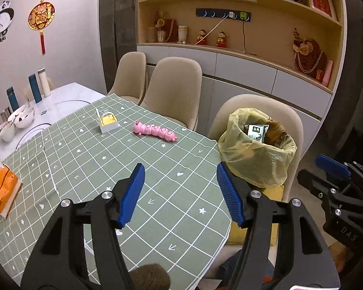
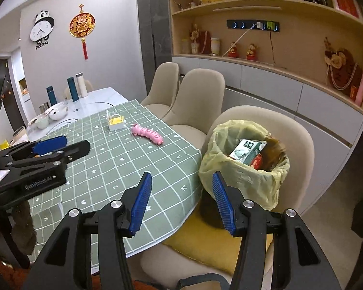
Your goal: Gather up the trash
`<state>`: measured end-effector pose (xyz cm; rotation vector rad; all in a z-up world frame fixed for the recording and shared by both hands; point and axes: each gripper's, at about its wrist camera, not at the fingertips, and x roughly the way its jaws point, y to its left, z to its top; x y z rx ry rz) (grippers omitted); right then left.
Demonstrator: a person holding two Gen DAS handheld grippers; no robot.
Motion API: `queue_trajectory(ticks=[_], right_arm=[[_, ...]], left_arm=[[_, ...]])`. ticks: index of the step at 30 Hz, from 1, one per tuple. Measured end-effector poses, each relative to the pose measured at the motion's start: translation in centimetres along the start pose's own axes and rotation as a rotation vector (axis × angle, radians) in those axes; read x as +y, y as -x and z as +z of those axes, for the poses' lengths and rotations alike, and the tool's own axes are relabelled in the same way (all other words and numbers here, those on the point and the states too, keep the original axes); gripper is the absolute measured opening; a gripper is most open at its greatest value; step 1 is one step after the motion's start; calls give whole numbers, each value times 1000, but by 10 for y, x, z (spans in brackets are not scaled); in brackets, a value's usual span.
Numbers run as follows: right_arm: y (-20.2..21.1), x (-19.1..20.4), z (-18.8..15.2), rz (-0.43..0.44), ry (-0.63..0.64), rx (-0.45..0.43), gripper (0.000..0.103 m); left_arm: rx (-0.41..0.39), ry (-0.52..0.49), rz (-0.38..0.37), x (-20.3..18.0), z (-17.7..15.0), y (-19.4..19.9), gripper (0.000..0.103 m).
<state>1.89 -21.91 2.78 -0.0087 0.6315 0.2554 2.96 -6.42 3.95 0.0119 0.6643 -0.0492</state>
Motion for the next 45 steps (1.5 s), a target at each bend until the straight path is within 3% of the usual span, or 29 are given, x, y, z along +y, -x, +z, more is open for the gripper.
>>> queue_trajectory(ticks=[13, 45], right_arm=[[4, -1, -1, -6, -15, -11, 49], [6, -3, -2, -25, -37, -7, 49]], left_arm=[[-5, 6, 49, 3, -2, 7, 59], [4, -11, 11, -1, -4, 8, 59]])
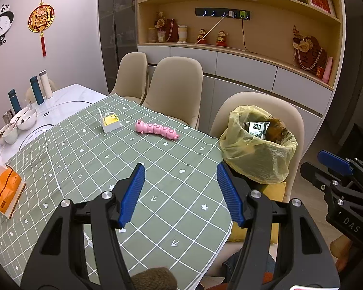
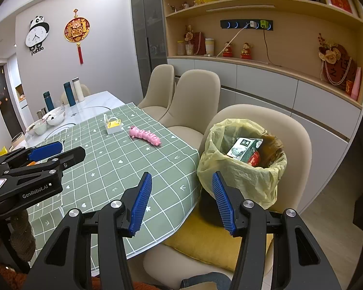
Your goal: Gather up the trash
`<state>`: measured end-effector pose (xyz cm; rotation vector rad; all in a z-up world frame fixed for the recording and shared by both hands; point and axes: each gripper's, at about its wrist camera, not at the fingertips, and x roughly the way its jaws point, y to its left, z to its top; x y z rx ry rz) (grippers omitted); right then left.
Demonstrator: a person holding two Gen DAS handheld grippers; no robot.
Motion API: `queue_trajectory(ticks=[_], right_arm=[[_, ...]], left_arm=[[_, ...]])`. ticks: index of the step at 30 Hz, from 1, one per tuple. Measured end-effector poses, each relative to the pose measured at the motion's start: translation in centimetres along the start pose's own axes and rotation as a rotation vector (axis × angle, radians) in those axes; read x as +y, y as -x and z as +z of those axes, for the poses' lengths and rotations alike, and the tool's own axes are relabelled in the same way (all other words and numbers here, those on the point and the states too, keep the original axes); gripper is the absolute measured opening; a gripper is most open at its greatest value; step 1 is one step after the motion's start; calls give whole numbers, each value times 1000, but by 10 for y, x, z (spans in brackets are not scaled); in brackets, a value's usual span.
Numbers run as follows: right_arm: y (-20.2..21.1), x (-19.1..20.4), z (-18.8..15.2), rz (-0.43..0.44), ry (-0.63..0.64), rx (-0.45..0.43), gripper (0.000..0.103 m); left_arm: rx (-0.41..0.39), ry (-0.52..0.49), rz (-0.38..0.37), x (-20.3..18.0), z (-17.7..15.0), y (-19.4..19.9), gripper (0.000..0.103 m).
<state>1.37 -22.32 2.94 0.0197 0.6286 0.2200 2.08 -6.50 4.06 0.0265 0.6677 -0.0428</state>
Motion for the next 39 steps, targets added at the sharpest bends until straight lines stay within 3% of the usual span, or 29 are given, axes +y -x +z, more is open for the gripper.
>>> queue_trajectory(ticks=[39], right_arm=[[5, -7, -2, -37, -17, -7, 49]], left_arm=[[4, -26, -39, -4, -2, -3, 59]])
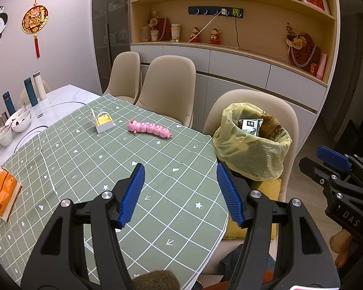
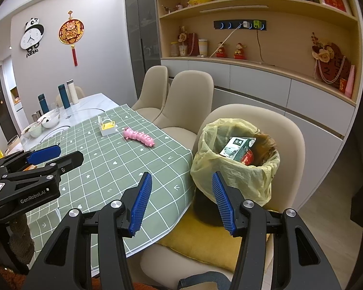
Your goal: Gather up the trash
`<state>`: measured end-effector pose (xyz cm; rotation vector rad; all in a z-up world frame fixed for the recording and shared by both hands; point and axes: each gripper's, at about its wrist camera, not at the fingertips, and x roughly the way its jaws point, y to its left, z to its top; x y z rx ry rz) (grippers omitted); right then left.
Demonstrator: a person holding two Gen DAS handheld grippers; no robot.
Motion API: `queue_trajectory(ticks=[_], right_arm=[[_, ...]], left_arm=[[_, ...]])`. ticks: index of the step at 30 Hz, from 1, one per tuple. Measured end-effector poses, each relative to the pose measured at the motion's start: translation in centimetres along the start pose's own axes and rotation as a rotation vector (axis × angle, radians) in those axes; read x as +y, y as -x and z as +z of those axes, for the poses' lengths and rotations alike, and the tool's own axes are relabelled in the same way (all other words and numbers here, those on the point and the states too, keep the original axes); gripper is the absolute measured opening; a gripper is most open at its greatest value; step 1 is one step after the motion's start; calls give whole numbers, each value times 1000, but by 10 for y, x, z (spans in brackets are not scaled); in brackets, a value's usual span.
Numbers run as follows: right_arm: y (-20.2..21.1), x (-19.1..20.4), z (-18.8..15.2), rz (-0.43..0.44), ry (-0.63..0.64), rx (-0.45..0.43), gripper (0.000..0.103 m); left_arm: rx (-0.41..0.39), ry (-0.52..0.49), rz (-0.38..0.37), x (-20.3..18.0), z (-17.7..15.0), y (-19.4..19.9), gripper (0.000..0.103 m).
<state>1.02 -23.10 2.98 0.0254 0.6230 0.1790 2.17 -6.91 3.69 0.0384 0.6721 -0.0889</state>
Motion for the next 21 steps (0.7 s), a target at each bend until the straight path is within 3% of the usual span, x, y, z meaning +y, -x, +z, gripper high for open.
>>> queue_trajectory(ticks=[21], right_arm=[[1, 1, 0, -16, 7, 3, 49]], left_arm=[[0, -9, -32, 2, -2, 0, 59]])
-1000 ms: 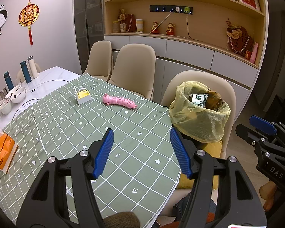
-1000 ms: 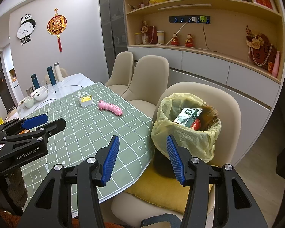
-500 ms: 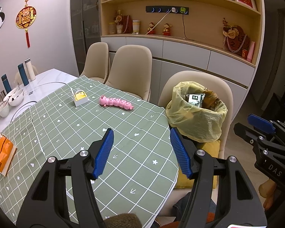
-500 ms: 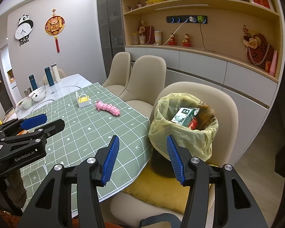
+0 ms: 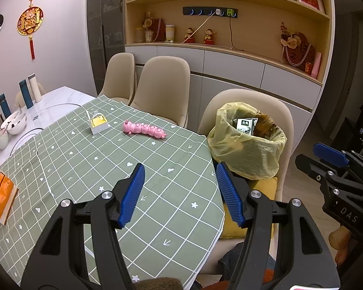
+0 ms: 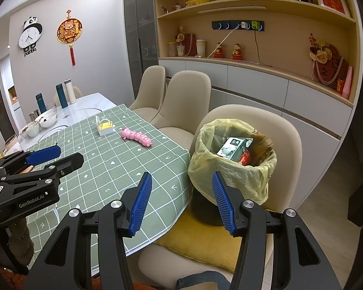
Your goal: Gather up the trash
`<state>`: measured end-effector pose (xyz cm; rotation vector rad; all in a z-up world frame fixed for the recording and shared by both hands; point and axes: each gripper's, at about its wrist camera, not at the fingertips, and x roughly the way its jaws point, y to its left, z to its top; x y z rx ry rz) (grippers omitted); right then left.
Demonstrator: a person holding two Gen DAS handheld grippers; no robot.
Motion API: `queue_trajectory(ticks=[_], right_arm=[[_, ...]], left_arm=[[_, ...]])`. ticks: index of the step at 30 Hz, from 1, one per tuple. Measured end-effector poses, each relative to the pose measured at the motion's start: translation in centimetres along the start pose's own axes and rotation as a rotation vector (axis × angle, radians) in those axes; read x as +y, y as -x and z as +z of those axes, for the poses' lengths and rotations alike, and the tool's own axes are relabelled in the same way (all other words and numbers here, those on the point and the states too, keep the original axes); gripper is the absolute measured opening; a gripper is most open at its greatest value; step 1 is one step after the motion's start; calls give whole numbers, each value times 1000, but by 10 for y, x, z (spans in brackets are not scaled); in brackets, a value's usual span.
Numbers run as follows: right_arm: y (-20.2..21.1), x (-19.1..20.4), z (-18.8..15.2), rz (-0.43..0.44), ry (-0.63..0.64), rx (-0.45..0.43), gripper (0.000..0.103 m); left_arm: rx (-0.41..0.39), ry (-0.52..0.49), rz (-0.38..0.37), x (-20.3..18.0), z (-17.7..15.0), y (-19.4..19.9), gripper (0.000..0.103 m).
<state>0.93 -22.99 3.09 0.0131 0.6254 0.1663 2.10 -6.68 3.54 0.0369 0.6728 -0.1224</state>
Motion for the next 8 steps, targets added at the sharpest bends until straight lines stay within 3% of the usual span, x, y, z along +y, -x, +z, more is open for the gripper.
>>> queue_trajectory(ticks=[5, 7, 8], right_arm=[[-19, 11, 9, 19, 60, 16, 49], [-44, 22, 13, 43, 127, 45, 49], [-66, 32, 12, 93, 173, 83, 49]], left_arm=[[73, 68, 23, 24, 0, -18, 59], [109, 126, 60, 54, -3, -29, 58], [137, 203, 116, 87, -9, -38, 58]])
